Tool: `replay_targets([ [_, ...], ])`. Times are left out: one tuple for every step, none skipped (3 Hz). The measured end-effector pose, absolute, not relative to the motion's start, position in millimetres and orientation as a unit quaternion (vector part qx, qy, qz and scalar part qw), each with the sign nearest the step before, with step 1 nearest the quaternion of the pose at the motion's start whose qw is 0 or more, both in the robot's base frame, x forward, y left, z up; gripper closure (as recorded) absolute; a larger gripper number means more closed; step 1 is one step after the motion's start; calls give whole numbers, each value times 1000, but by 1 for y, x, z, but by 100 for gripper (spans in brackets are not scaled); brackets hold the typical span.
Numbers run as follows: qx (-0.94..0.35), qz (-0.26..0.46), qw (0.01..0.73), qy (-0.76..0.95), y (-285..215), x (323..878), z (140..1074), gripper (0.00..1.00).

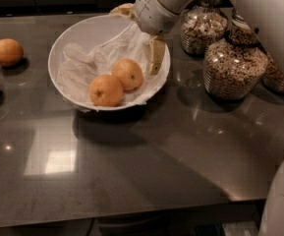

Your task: Pick orange from white bowl

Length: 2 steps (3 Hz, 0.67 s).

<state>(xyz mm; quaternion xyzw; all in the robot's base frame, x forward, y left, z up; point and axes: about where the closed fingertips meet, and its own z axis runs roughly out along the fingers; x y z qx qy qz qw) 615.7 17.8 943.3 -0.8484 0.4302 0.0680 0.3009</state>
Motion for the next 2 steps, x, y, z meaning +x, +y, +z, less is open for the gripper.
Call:
replay_targets([
  [-830, 81, 322, 448, 19, 614, 938, 0],
  [-830, 81, 322, 448, 19, 614, 937, 0],
])
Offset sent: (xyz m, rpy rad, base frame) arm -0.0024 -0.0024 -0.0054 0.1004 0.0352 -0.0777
